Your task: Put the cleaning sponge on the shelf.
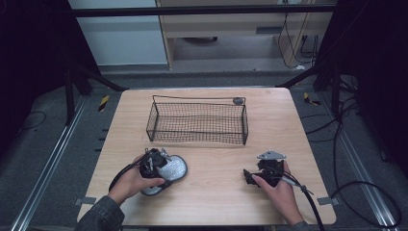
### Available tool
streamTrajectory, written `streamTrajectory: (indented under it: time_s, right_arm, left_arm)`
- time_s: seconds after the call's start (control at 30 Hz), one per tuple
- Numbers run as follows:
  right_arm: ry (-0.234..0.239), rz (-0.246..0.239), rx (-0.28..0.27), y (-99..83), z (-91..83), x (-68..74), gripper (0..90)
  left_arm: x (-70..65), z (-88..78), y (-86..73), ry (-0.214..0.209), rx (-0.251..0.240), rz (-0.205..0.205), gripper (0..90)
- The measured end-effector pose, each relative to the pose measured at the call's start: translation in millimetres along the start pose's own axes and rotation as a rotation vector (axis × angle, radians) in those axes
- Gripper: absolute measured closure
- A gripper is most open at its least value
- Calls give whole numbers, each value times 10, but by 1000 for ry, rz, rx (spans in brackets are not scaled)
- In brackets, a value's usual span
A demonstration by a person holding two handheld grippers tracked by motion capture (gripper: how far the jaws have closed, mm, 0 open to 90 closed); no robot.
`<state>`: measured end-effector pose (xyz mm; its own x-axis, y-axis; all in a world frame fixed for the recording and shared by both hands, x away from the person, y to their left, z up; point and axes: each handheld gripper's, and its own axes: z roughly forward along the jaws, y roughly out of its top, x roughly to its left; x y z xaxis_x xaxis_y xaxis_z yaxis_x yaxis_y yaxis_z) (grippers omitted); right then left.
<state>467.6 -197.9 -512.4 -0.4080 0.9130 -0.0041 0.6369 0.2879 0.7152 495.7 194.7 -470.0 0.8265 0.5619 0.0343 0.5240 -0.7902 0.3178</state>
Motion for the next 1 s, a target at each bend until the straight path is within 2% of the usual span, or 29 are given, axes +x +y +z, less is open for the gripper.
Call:
streamTrajectory:
  time_s: [0.2,0.33,0.47,0.6,1.0]
  right_arm:
    - [0,0,0,-1,0,0,4]
    - [1,0,-1,0,0,0,4]
    - [1,1,-1,0,1,1,4]
    - [1,2,-2,0,1,2,4]
    - [2,0,-3,0,2,2,4]
  left_arm:
    - [8,-88,42,28,-9,25,116]
    - [-1,-149,64,53,-10,69,118]
    - [-17,-190,74,61,-10,91,119]
    - [-23,-253,95,87,-10,120,118]
    - [-9,-396,210,130,-24,178,119]
